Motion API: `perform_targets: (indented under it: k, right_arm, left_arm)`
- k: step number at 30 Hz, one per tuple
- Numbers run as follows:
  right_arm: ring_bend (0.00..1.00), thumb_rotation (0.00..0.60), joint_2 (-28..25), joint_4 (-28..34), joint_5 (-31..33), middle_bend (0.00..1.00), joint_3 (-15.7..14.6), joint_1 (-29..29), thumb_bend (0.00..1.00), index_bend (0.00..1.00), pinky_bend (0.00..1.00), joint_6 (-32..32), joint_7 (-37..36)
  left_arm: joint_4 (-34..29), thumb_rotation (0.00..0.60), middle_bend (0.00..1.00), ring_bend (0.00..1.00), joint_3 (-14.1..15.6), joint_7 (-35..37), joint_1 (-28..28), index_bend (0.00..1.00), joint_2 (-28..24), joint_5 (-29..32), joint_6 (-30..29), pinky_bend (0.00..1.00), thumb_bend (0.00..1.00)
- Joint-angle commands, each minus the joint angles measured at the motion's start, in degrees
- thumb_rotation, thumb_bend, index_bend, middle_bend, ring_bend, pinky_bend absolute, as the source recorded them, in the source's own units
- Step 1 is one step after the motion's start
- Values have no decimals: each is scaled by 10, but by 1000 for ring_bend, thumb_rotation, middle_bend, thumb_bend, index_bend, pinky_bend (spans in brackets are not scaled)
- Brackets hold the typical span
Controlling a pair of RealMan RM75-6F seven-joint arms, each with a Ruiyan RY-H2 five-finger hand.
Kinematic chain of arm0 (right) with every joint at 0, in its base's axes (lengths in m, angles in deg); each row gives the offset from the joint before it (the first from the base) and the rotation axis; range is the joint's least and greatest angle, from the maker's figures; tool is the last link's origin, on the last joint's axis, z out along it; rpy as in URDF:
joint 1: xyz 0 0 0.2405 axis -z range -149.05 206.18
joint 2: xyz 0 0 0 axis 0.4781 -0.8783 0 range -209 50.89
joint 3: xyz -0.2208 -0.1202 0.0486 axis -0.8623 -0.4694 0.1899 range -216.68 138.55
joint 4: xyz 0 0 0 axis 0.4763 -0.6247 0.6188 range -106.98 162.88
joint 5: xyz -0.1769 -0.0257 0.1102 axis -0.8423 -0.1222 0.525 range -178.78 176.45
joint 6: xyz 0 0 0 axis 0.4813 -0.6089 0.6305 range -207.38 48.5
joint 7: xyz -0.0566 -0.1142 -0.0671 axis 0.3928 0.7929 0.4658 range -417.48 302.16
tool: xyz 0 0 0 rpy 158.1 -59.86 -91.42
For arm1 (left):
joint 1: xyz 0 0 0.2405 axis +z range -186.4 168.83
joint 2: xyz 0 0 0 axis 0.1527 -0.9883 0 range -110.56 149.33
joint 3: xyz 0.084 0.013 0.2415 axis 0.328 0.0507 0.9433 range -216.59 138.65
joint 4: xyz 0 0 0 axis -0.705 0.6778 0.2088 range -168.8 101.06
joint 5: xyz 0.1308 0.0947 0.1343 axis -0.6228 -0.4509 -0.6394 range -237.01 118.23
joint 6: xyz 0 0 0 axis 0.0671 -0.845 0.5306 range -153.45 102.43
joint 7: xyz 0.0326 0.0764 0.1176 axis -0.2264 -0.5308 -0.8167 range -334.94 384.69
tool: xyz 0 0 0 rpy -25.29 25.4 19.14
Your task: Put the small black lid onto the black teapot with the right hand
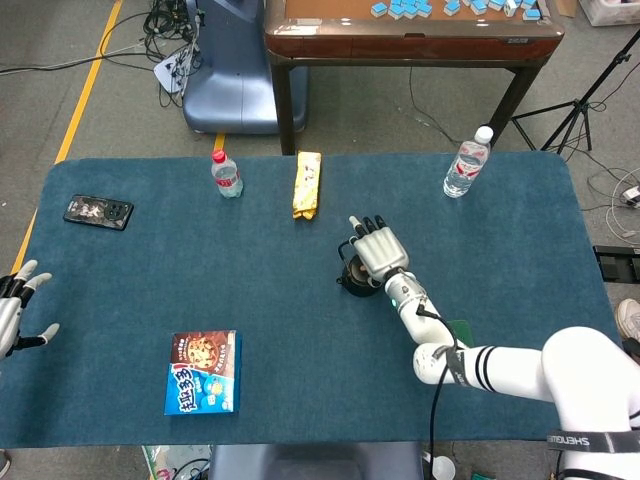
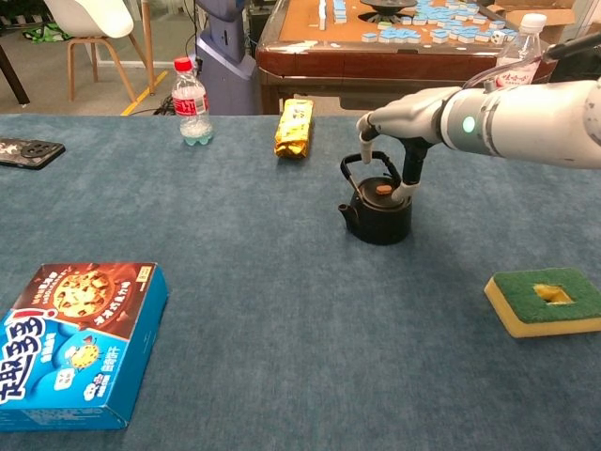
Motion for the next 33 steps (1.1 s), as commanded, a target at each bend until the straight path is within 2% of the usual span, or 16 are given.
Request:
perform_targets:
  k: [1, 8, 16, 20, 26, 33]
  right_arm:
    - [0, 600, 1, -1, -1, 0, 1, -1, 218, 273, 0, 1, -1]
    - [0, 600, -17, 24, -17, 0, 10, 9, 218, 256, 0, -14, -23]
    - [0, 600, -103, 128, -77, 0, 20, 63, 217, 256, 0, -73, -87]
    - [0, 600, -151, 181, -115, 0, 7, 103, 217, 256, 0, -116, -108]
    - [0, 600, -220, 251, -201, 0, -29, 193, 217, 256, 0, -190, -166]
    - [0, 600, -267, 264, -294, 0, -69, 296, 217, 256, 0, -254, -248]
  left_arm:
    - [1, 600, 0, 0, 0, 0, 0, 157, 0, 0, 0, 0, 258]
    - [2, 600, 0, 0, -1, 1, 0, 157, -1, 1, 2, 0, 258]
    - [-22, 600, 0, 0, -5, -22, 0, 157, -11, 5, -2, 0, 258]
    - [-47, 600, 0, 0, -6, -42, -1, 158, -20, 6, -5, 0, 258]
    - [-104, 600, 0, 0, -10, -84, -7, 157, -37, 4, -11, 0, 258]
    - [-171, 600, 0, 0, -8, -142, -7, 158, -49, 2, -23, 0, 258]
